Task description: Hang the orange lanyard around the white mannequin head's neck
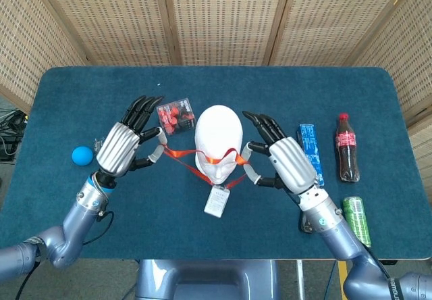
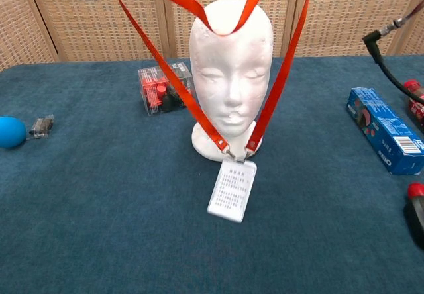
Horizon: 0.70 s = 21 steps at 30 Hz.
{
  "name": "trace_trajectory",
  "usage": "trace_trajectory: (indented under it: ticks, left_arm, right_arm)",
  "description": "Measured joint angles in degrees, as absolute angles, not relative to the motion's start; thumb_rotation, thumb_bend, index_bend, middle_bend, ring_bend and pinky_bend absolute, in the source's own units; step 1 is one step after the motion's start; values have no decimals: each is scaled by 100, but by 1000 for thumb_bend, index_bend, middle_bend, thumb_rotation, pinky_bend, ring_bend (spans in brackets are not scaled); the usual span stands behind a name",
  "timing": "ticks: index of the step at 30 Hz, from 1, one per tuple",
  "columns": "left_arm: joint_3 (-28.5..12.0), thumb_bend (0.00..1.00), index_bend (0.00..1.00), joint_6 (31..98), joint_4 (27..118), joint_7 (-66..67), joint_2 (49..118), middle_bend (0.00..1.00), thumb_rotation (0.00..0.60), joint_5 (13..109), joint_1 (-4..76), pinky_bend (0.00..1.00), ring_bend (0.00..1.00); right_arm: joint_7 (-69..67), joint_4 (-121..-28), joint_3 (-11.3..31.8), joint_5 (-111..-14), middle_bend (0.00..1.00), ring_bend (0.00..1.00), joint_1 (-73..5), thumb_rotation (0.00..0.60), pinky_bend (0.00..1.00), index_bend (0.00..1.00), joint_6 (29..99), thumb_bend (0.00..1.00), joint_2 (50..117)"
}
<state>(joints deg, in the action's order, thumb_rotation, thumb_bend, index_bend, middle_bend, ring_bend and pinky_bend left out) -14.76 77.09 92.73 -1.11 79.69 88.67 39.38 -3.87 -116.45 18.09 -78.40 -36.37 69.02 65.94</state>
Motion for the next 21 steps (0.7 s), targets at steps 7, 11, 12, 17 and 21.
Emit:
trace_trajectory:
  ticks: [7, 11, 12, 17, 21]
  left_arm:
    - [-1835, 452, 692, 7411, 9260, -126, 7867, 0, 600, 8330, 4114, 0, 0]
    - [-1983, 452, 689, 7120, 9131, -19, 7904, 0, 600, 7999, 4294, 0, 0]
    - [-2012, 452, 688, 7061, 9098, 3, 7919, 0, 600, 7921, 4331, 0, 0]
    - [-2180, 452, 687, 6753, 8937, 100, 8020, 0, 600, 7447, 4515, 0, 0]
    - [-2289, 452, 678, 6519, 8669, 276, 8108, 0, 600, 7112, 4688, 0, 0]
  right_arm:
    - [-486, -11647, 2220, -7013, 51, 0, -3863, 600, 0, 717, 6740, 719, 6542]
    - [-350, -11450, 2414, -6397, 52, 0, -4127, 600, 0, 717, 6499, 719, 6591]
    - [-296, -11377, 2465, -6220, 52, 0, -4213, 600, 0, 717, 6423, 719, 6616]
    - [-86, -11055, 2632, -5568, 51, 0, -4531, 600, 0, 717, 6162, 719, 6733]
    - [94, -10623, 2739, -5016, 51, 0, -4814, 600, 0, 717, 5960, 720, 6864]
